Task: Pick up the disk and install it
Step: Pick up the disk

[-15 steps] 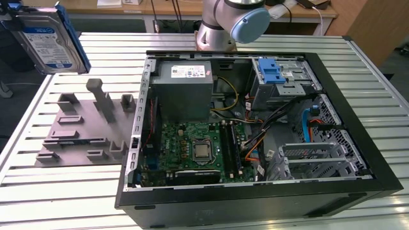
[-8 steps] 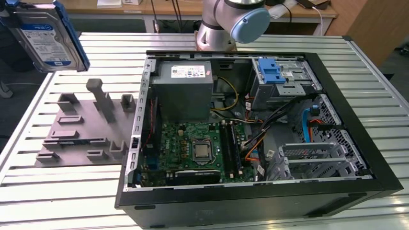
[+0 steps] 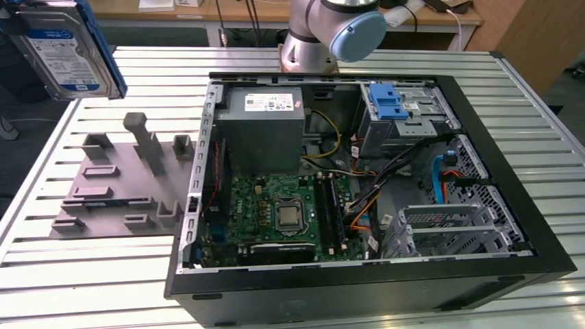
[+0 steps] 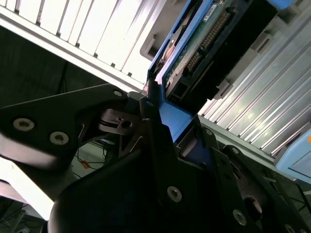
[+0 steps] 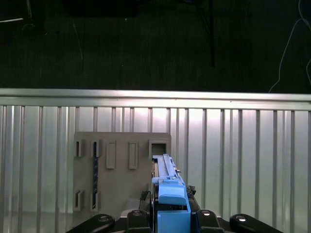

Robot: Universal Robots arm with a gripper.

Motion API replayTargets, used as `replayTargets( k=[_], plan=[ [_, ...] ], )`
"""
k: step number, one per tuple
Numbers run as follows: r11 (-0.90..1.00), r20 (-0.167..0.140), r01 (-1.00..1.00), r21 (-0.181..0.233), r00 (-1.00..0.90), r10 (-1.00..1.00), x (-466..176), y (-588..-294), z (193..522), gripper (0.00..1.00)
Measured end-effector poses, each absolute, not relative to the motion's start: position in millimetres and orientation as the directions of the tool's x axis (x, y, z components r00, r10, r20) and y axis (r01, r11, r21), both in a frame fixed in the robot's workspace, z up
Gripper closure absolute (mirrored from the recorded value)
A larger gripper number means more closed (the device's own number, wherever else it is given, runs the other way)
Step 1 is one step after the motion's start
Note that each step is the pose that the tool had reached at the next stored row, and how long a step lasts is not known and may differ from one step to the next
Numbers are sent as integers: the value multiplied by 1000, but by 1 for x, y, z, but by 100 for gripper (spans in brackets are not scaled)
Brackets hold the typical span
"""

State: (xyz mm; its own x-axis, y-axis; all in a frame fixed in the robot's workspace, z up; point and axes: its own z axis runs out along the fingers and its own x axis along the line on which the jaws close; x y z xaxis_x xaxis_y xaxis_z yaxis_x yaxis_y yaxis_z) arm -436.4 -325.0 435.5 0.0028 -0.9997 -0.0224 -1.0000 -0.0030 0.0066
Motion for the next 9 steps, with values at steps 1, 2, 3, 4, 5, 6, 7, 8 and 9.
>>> replayTargets(
  k=[1,2,3,4,5,6,7,8,9],
  plan=[
    [-3,-22,-1000,6,3,-1000,-436,-325,436,64],
    [-3,-22,-1000,6,3,-1000,-436,-325,437,64],
    [-3,-22,-1000,6,3,-1000,-436,-325,438,64],
    [-3,-22,-1000,6,3,-1000,-436,-325,439,64],
    [-3,-22,-1000,6,3,-1000,-436,-325,439,64],
    [-3,-22,-1000,6,3,-1000,-436,-325,440,64],
    [-3,-22,-1000,6,3,-1000,-436,-325,441,64],
    [-3,-22,-1000,6,3,-1000,-437,-325,442,64],
    [-3,-22,-1000,6,3,-1000,-437,-325,442,64]
  ],
)
